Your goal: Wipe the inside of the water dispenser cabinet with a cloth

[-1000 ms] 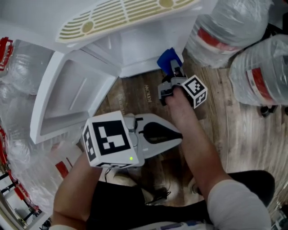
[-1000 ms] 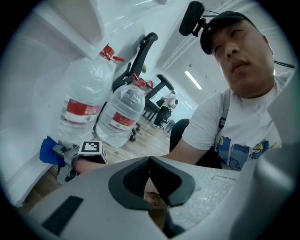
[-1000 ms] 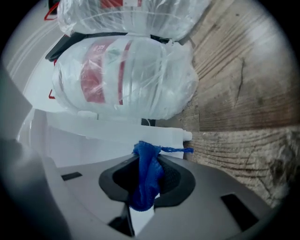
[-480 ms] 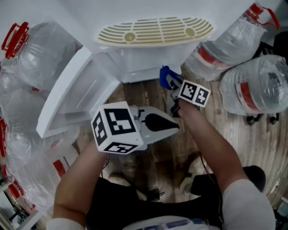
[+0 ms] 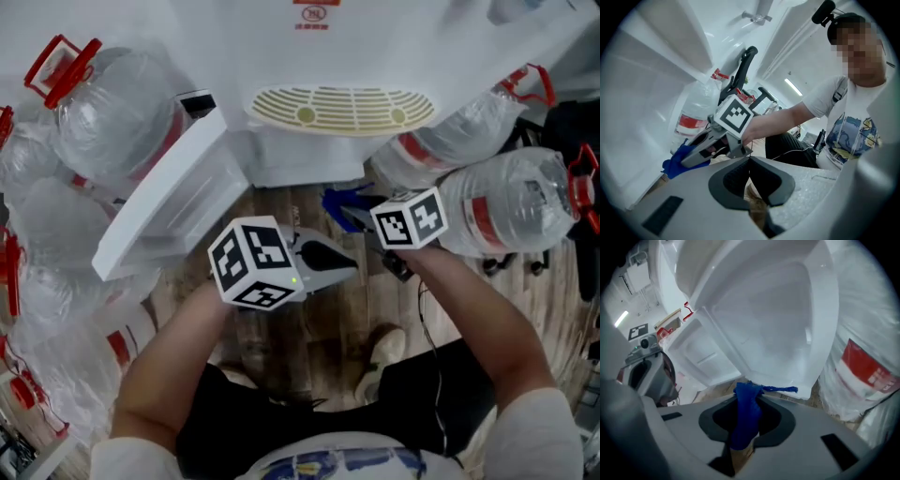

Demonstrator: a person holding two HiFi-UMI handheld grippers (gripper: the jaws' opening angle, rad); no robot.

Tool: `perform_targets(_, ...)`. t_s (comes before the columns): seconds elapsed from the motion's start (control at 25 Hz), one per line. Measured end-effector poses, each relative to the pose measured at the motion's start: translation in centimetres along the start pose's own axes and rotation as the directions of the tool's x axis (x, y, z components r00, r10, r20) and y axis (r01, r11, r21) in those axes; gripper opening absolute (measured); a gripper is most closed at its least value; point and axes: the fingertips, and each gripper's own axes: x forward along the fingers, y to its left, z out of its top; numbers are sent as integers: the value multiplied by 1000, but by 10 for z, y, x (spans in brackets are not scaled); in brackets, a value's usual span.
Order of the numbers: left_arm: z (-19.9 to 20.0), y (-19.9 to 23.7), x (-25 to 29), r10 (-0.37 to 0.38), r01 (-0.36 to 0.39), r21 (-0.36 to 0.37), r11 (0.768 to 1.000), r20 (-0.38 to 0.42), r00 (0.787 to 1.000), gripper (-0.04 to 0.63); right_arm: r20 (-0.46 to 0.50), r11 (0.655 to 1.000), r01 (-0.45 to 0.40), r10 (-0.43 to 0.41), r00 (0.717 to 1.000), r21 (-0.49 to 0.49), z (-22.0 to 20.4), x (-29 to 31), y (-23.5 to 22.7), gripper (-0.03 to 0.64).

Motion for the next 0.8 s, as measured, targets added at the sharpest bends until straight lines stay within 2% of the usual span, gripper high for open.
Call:
perform_targets(0.24, 1, -4, -7, 37, -37, 2, 999, -17, 999, 3, 13, 999, -28, 29, 999, -46, -5, -30, 39, 72)
perform_targets(0.4, 0, -2, -11, 64, -64, -4, 998, -26, 998, 3, 1, 969, -82, 84, 996, -232, 18, -31, 65, 72)
perform_targets(0.52, 0, -4, -14, 90, -91, -18, 996, -37, 995, 3, -27, 956, -82, 77, 997, -281, 16, -28, 65, 72)
perform_targets(0.64, 12, -4, -17, 127, -127, -31, 991, -25, 992, 3, -29, 954, -79, 74, 997, -290, 21, -30, 67, 72)
perform_targets(0.8, 22, -13, -14, 152, -152, -72, 986, -10, 988, 3, -62, 968, -70, 56, 996, -241, 6, -42, 70, 72)
